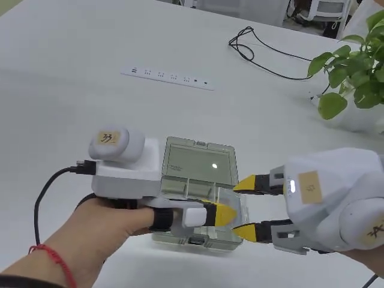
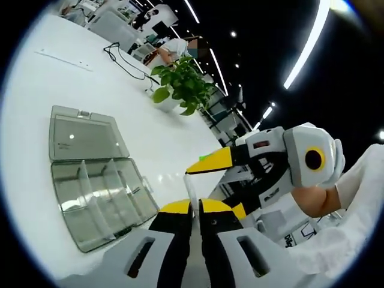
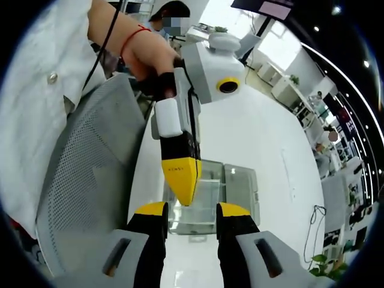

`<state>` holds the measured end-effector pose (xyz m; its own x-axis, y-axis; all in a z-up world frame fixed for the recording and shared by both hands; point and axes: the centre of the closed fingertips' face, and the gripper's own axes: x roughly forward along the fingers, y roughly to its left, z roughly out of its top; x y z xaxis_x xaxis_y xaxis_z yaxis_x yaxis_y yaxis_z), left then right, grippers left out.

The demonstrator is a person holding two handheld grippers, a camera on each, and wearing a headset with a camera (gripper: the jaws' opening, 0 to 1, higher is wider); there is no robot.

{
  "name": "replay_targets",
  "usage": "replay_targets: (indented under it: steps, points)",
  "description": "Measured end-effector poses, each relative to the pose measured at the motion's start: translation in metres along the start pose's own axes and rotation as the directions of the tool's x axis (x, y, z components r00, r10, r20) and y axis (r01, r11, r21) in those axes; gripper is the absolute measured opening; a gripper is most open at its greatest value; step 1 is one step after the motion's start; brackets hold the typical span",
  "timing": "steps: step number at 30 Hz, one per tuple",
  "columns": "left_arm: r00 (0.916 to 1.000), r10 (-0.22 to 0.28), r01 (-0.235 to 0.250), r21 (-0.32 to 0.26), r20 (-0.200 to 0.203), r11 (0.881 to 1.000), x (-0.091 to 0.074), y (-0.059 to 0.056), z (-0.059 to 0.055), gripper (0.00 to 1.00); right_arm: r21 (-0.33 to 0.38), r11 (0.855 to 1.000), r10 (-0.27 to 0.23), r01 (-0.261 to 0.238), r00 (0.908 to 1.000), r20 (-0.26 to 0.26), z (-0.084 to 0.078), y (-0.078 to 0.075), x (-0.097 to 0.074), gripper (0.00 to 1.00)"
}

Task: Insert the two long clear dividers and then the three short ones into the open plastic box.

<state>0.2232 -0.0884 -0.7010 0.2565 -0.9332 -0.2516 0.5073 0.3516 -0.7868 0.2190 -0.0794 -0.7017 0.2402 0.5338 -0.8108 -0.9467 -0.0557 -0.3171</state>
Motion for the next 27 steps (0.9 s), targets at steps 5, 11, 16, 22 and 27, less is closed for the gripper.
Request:
replay_targets:
  steps: [5,11,16,22,27]
  points:
    - [1.0000,0.000,0.000,-0.007,-0.001,1.000,0.000,0.001,-0.002,0.00,-0.002,1.000,0.002,-0.002,1.0000,-0.004,-0.001,0.001,0.000,0.33]
    - [0.9999,-0.004,0.004,-0.033,0.015,0.999,0.001,0.001,-0.002,0.00,-0.018,1.000,-0.003,0.003,0.9999,-0.012,-0.001,0.001,0.000,0.33]
    - [0.9995,-0.005,0.007,-0.059,0.030,0.998,0.000,0.002,-0.001,0.00,-0.030,1.000,-0.008,0.008,0.9999,-0.015,0.000,0.001,0.000,0.33]
    - [0.9983,0.026,-0.023,-0.040,0.052,0.999,-0.001,0.008,0.002,0.00,-0.019,1.000,-0.021,0.021,0.9998,-0.001,0.003,-0.005,-0.002,0.32]
    - [0.9985,0.024,-0.025,0.018,0.049,1.000,-0.004,0.008,0.002,0.00,0.036,0.999,-0.011,0.009,0.9988,0.048,0.009,-0.013,-0.013,0.33]
